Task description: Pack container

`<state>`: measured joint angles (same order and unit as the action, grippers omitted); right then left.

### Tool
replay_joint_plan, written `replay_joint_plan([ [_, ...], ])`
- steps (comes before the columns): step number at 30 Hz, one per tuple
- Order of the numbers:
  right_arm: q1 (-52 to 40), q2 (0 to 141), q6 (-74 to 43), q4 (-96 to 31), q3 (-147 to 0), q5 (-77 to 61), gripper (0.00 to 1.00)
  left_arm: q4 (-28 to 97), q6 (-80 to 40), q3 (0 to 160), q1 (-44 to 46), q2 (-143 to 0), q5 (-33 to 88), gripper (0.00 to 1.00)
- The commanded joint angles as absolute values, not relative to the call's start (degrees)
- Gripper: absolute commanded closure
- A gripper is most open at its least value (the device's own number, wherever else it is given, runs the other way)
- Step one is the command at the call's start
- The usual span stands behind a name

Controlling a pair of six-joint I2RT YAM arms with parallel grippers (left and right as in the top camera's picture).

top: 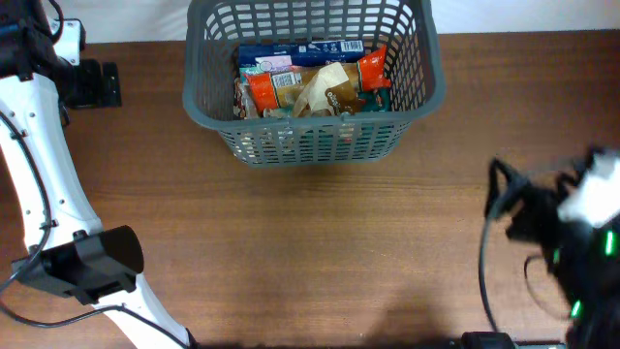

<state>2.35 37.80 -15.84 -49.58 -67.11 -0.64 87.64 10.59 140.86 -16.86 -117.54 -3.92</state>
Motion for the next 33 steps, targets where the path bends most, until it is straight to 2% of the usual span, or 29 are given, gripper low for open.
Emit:
replay_joint_plan([
  [1, 2.0, 28.3, -15.3, -45.3, -55.5, 11.2, 0.01, 87.7, 9.9, 140.6, -17.0, -117.4, -3.4, 0.01],
  [9, 3.5, 11.9, -15.3, -38.7, -31.8, 23.4, 0.01, 87.7, 9.9, 140.6, -17.1, -117.4, -3.4, 0.01],
  [19, 3.4, 2.8, -15.5, -27.7, -11.6, 23.8, 0.01, 87.7, 9.9, 140.6, -17.1, -117.4, -3.4, 0.01],
  [23, 3.4, 0.2, -15.5, -23.9, -6.9, 22.3, 0.01, 87.7, 9.9, 140.6, -17.1, -117.4, -3.4, 0.01],
  [33, 3.4, 0.2, -15.5, -23.6, -6.9, 21.1, 0.01, 87.7, 9.9, 140.6, -17.1, -117.4, -3.4, 0.01],
])
